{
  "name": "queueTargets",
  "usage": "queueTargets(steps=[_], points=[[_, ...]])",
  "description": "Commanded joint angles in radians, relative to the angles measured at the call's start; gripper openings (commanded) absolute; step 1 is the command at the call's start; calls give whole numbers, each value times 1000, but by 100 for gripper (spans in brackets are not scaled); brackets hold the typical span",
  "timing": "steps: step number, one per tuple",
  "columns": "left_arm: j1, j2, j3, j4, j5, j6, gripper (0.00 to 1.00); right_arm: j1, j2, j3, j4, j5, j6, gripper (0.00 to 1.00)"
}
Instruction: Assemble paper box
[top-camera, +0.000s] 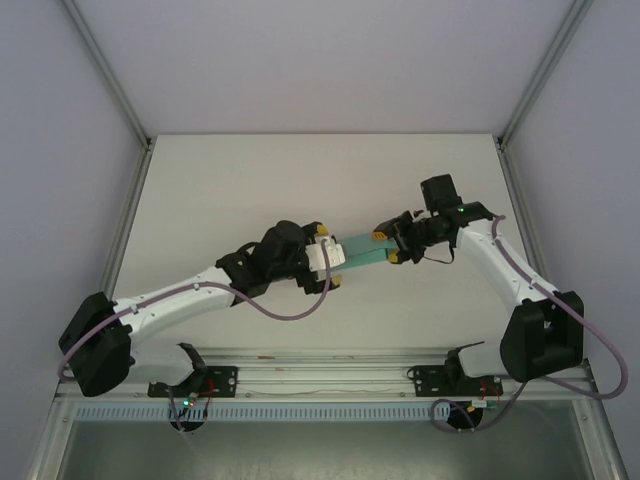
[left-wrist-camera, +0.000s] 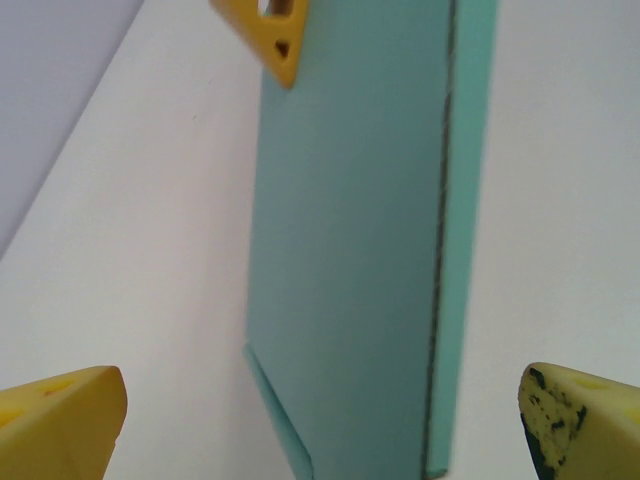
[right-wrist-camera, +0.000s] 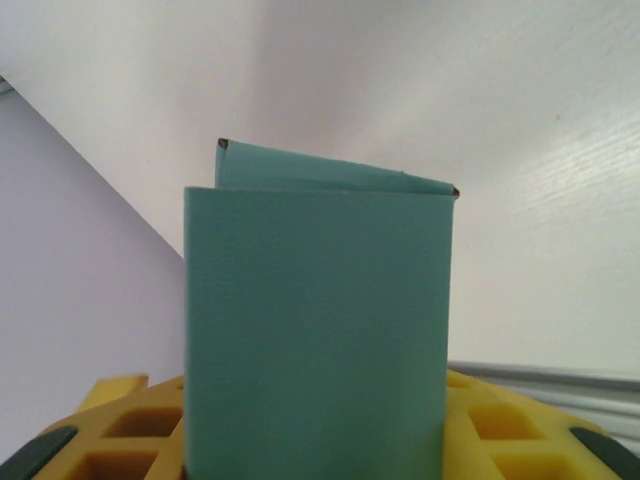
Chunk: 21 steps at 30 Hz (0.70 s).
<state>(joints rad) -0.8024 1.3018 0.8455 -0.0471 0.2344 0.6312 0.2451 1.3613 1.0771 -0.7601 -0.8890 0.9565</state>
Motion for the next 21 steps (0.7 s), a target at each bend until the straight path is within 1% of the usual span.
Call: queueTargets(steps=[1,5,7,8,10,14,19,21], points=[[4,21,25,-23,-65,80,100,-4,-7,-9,16,-100,70,35],[3,56,50,-64,-4,93,100,-4,-1,-23,33,-124,84,33],[4,62,49,-36,-18,85,100,-4,4,-14,8,-125,65,34],[3,65,47,-27,-23,87,97,-4,7,-10,-3,-126,58,35],[4,67,49,-22,-26,91,89,-4,9,-12,-8,-135,53,38],[3,67,49,-4,-45,77,65,-4,9,-26,-9,-143,47,41],[4,70,47,14,-62,72,52,-4,9,-31,-7,-141,40,47],[4,74,52,10,-70,64,47,-5,-1,-30,3,-121,38,53]])
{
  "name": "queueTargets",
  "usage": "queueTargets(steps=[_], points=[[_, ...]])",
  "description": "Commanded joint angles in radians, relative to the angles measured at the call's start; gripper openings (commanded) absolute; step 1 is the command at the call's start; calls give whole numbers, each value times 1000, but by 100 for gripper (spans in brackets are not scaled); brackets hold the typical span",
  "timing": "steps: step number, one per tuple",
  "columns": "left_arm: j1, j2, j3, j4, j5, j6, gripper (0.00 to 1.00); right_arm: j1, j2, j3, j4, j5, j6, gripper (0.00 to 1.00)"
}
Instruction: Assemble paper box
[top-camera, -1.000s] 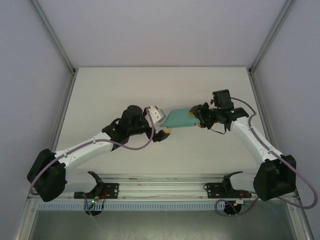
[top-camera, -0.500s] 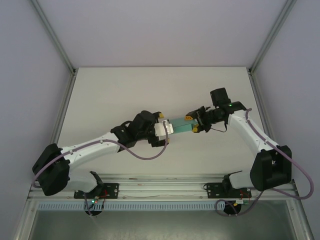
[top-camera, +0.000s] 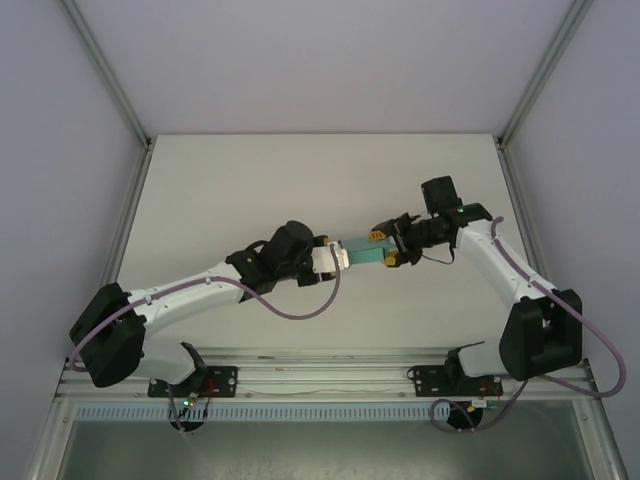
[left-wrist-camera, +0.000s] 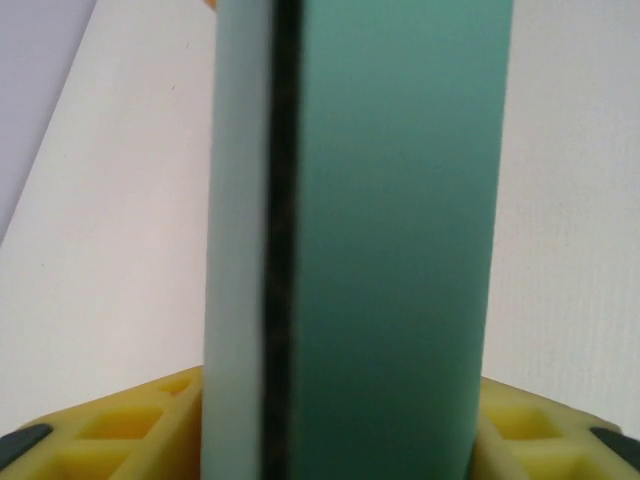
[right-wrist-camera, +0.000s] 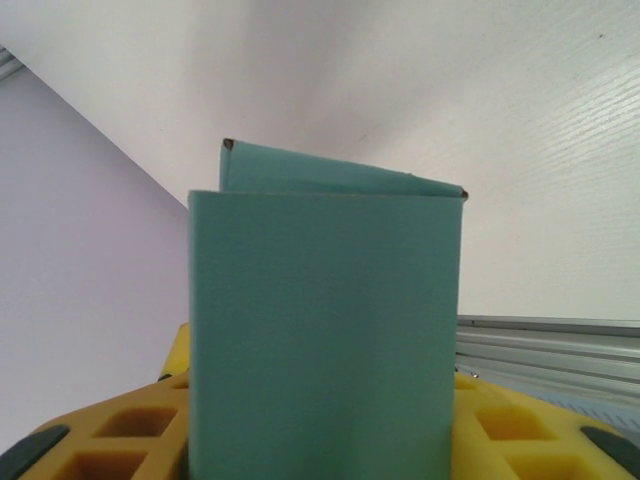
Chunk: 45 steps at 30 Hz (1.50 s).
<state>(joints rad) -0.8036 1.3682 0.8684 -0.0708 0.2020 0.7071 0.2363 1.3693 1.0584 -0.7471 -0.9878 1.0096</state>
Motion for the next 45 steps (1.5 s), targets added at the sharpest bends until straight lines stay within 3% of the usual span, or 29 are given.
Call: queueTargets(steps=[1,6,9,12,15,17,20,24,28,31,36,45], points=[[4,9,34,24,-38,-16,43,4,-14,-12,0,-6,-17,53],[7,14,44,-44,-16,-9,36,-2,-33,-28,72,63,-56,65],[13,23,49,-75,-14,-26,35,-10,-55,-13,86,219,-160,78],[26,39,64,-169,44,-22,34,-25,-116,-3,134,422,-359,88],[49,56,85,-267,102,-31,32,-25,-212,-17,196,621,-701,90],[62,79,107,-338,155,-41,32,-25,-322,-87,274,571,-923,93],[87,119,157,-443,221,-68,33,-19,-440,-195,393,463,-1049,94],[95,178,202,-536,287,-63,35,53,-464,-225,356,310,-1179,93],[107,222,222,-571,278,-65,35,187,-377,-180,215,453,-1324,89],[112,240,242,-588,290,-74,35,219,-265,-122,148,519,-1334,79],[113,246,239,-581,292,-83,35,230,-160,-68,93,480,-1384,62],[121,264,239,-566,294,-99,36,236,-195,-84,52,404,-1485,62]])
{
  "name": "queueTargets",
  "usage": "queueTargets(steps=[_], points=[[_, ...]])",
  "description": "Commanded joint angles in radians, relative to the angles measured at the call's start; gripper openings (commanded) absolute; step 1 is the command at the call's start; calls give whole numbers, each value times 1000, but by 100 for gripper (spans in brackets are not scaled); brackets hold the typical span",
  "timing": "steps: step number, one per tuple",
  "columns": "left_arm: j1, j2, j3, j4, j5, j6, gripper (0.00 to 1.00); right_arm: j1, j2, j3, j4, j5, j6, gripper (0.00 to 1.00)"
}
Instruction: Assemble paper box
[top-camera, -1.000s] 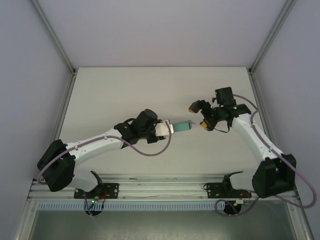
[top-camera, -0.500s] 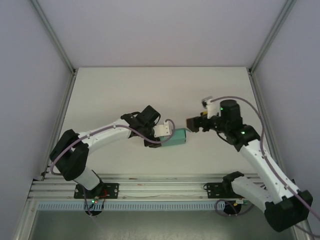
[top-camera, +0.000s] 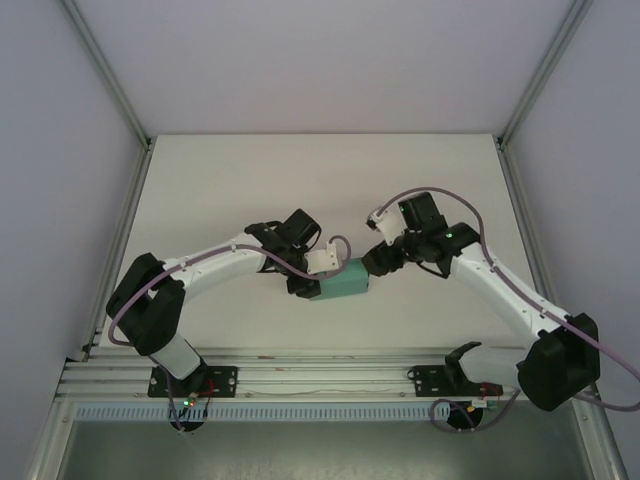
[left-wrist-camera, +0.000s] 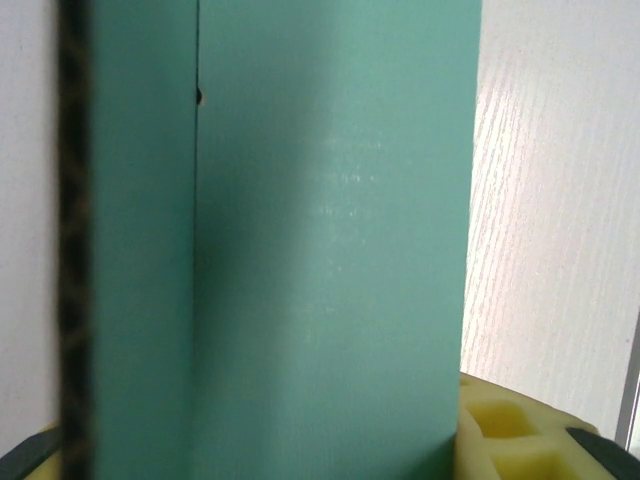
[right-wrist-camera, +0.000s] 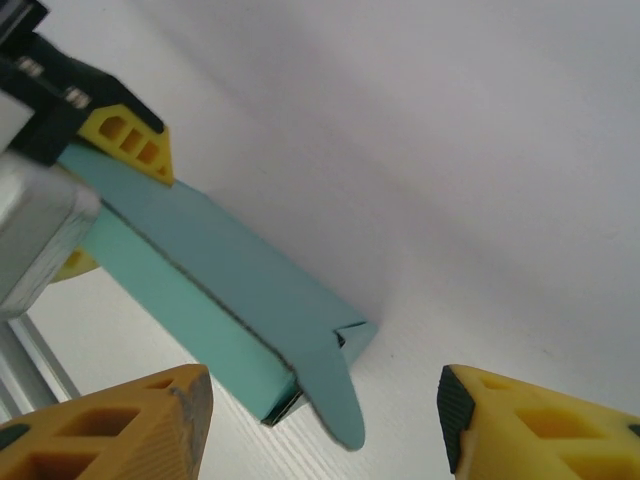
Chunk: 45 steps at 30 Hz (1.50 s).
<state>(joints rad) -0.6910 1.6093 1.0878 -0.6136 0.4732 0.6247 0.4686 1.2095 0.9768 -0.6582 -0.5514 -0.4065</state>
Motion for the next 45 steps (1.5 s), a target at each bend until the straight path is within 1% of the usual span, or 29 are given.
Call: queueTargets(steps=[1,4,6,8,9,11,14,17,19,21,22,24,27,29,33,35,38,43,45], points=[[8,22,20,-26,28,-13,36,4,-34,-14,-30,-25,-75,61],[8,17,20,-27,29,-4,36,4,2,-9,-15,-8,-61,51],[9,19,20,-26,22,-8,36,4,33,8,-17,-31,-60,48],[8,18,16,-17,19,-11,36,4,52,18,-26,-67,-82,43],[8,17,15,-16,22,-11,36,4,63,23,-33,-75,-89,40],[8,17,15,-17,25,-11,36,4,75,30,-40,-73,-91,37],[8,13,14,-7,14,-23,36,4,82,32,-43,-74,-83,22],[8,7,16,5,10,-40,36,6,73,24,-25,-82,-48,11],[8,3,14,24,-1,-60,37,13,61,11,9,-77,8,9],[8,6,12,38,-17,-84,37,22,47,-11,63,-51,107,7],[8,7,14,40,-20,-89,37,28,37,-25,94,-30,165,7],[9,11,15,48,-34,-102,37,42,15,-45,142,38,329,5],[8,17,18,51,-49,-110,37,48,-17,-77,219,76,573,2],[9,19,18,56,-55,-111,38,58,-31,-93,225,100,634,2],[9,24,17,75,-53,-125,40,96,-45,-168,276,172,601,2],[8,27,15,77,-52,-127,40,99,-45,-210,314,189,549,0],[8,32,16,79,-60,-128,40,105,-53,-285,388,259,467,0],[9,39,17,80,-54,-125,41,112,-106,-370,478,236,379,1],[10,41,17,79,-53,-126,41,124,-115,-384,490,261,356,1]])
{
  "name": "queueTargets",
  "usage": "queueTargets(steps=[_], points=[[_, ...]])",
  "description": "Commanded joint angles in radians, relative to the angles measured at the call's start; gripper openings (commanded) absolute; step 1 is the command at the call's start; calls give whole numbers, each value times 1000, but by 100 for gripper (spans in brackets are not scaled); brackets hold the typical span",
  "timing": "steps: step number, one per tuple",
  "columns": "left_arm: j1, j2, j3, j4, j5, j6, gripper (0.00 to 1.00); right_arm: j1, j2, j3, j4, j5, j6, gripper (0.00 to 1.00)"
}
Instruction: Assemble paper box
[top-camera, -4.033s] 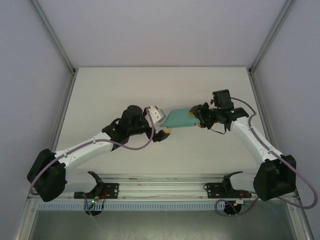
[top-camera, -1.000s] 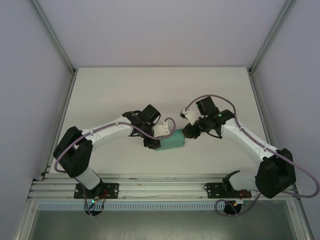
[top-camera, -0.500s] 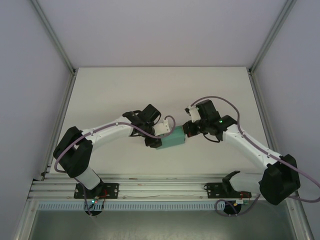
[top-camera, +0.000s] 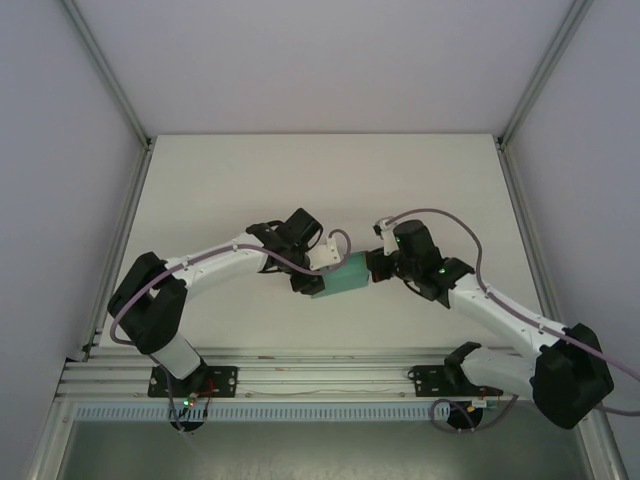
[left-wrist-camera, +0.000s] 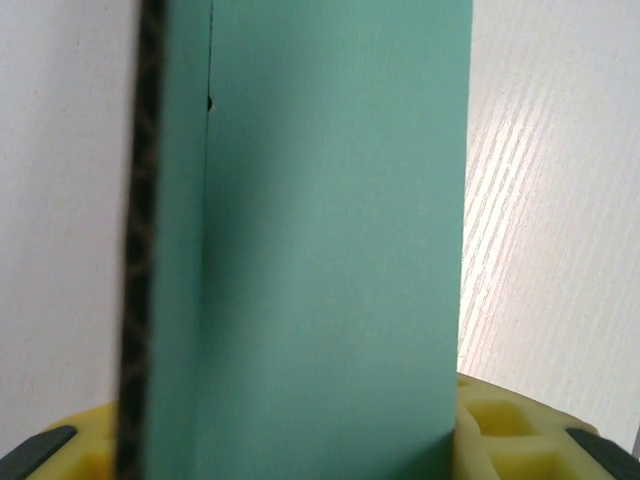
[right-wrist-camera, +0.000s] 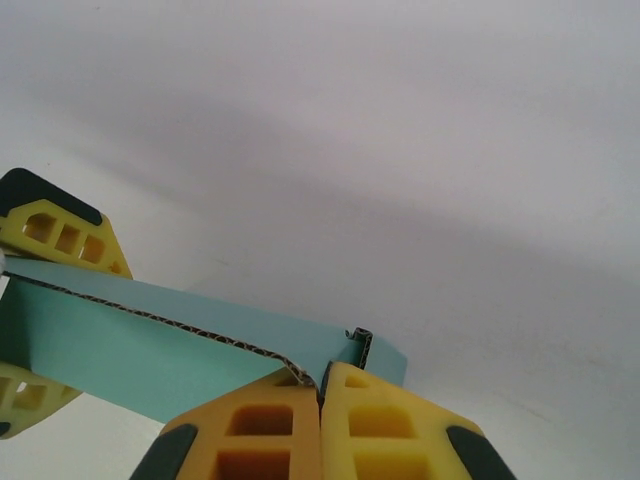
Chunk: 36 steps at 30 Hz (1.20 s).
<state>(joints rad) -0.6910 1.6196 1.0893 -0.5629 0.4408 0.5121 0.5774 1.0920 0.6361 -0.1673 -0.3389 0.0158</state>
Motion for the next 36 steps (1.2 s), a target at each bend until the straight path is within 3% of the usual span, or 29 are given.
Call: queueTargets(steps=[1,5,11,18,22,29,30,31,33,36], points=[[10,30,15,30,-21,-13,41,21,-1,-44,-4,60,-77,1],[10,31,14,12,-15,0,41,29,-14,-24,-47,149,-125,2],[10,28,11,1,3,19,41,29,-3,37,-106,176,-179,3],[10,23,7,13,0,18,41,30,13,53,-114,147,-181,4],[15,31,12,55,-12,-27,44,38,33,8,-22,99,-115,3],[16,21,9,106,-46,-97,65,110,56,-31,58,191,-84,3],[16,14,8,111,-46,-104,71,116,65,-25,52,215,-78,3],[16,3,4,118,-54,-115,85,121,79,-20,39,237,-70,2],[16,-27,-9,129,-65,-131,100,134,83,-12,23,278,-60,2],[16,-86,-35,147,-109,-180,100,150,89,-8,6,305,-48,2]])
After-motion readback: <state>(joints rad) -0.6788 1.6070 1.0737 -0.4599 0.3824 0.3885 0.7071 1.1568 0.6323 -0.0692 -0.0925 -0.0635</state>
